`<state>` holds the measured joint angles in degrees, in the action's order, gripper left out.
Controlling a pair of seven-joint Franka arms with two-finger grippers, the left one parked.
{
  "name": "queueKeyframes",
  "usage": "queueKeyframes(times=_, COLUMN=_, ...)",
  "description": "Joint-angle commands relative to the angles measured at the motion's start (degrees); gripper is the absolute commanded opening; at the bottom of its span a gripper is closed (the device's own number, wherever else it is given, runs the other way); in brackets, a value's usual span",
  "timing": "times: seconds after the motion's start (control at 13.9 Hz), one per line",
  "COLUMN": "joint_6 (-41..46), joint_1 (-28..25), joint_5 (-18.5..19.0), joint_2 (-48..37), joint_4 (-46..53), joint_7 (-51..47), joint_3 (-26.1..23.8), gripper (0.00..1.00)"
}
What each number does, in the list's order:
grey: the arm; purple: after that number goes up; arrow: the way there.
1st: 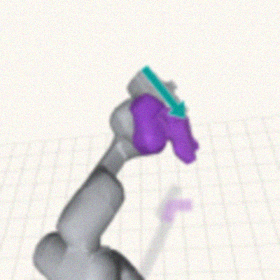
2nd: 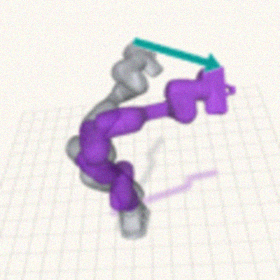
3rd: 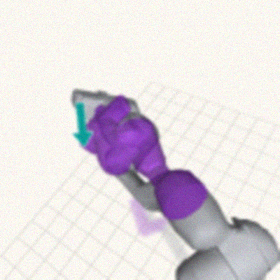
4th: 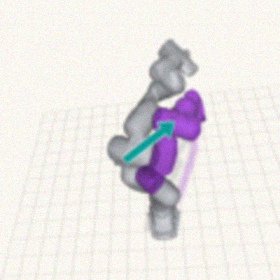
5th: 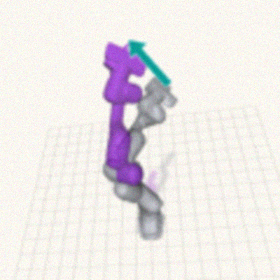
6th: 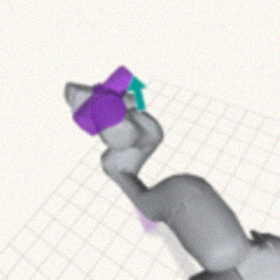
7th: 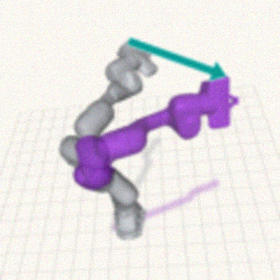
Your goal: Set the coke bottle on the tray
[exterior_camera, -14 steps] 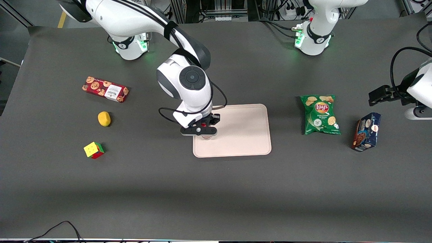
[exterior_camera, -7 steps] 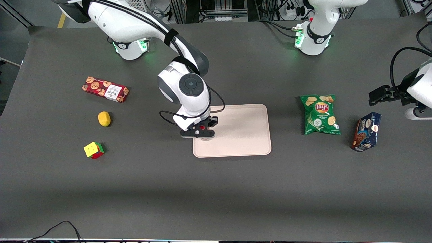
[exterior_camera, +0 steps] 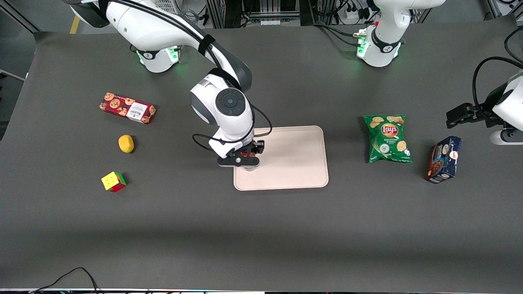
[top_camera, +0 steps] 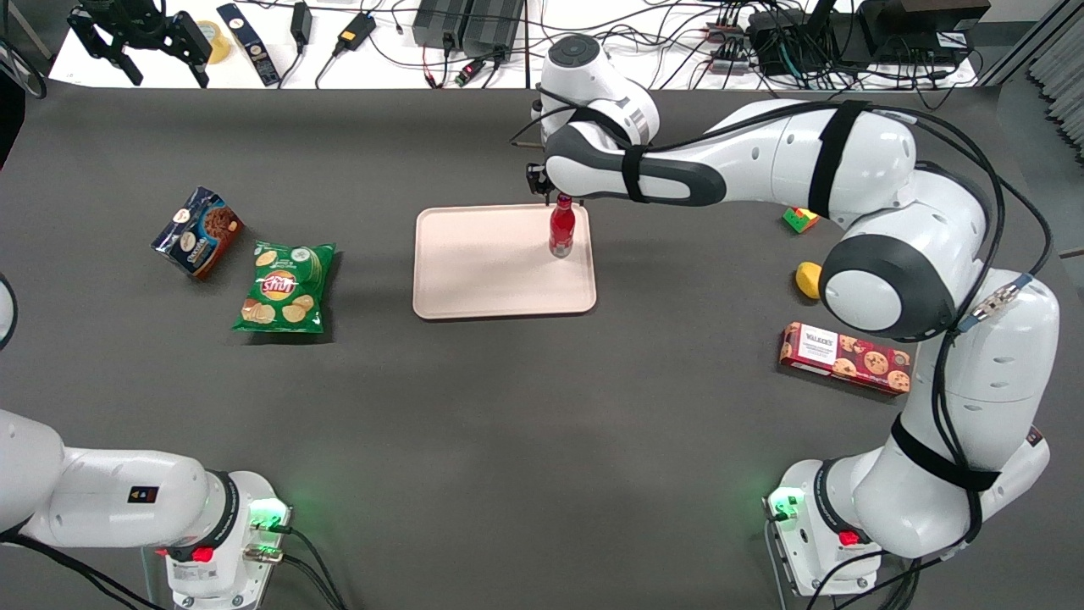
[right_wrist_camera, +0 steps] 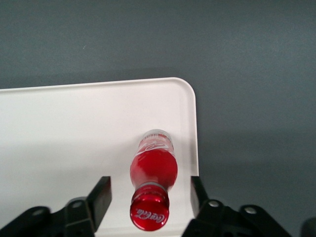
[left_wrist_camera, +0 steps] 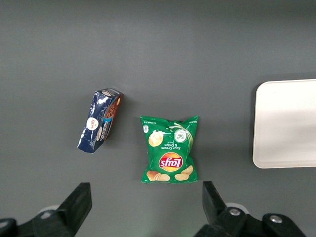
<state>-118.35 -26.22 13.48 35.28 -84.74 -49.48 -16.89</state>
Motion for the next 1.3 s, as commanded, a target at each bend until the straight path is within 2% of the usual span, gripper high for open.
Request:
queueKeyframes(times=0.0, joint_6=-0.04, joint_1=3.0, joint_5=-0.47, joint_2=-3.88, joint_4=-0.86, joint_7=-0.8, joint_3=-0.51, gripper=1.0)
queueKeyframes(times=0.14, joint_6=2.84, joint_1=7.56, joint_5=-4.94, joint_2=-8.36, joint_4=-1.21, joint_7=3.66, joint_3=-1.04, gripper=1.0)
queueKeyframes(times=0.36, joint_6=8.04, joint_1=15.99, joint_5=-9.43, joint_2=-15.56, joint_4=-3.4, joint_7=16.31, joint_3=-0.95, gripper=1.0)
queueKeyframes(times=0.58, joint_6=8.4, joint_1=22.07, joint_5=-9.97, joint_2=-25.4, joint_4=-10.95, joint_7=26.25, joint_3=0.71, gripper=1.0)
queueKeyframes(times=0.65, joint_6=9.53, joint_1=22.61, joint_5=-10.32, joint_2=-28.13, joint_4=-12.8, joint_7=30.2, joint_3=2.89, gripper=1.0)
queueKeyframes(times=0.79, joint_6=12.7, joint_1=22.61, joint_5=-14.08, joint_2=-32.01, joint_4=-14.83, joint_7=36.89, joint_3=9.73, gripper=1.0)
queueKeyframes(times=0.94, joint_6=14.02, joint_1=22.52, joint_5=-15.15, joint_2=-32.99, joint_4=-14.75, joint_7=41.37, joint_3=15.81, gripper=1.0)
queueKeyframes(times=1.08, joint_6=14.73, joint_1=22.52, joint_5=-15.15, joint_2=-33.69, joint_4=-14.84, joint_7=45.69, joint_3=19.16, gripper=1.0)
queueKeyframes(times=1.23, joint_6=16.4, joint_1=22.52, joint_5=-15.07, joint_2=-33.78, joint_4=-14.66, joint_7=46.14, joint_3=19.79, gripper=1.0)
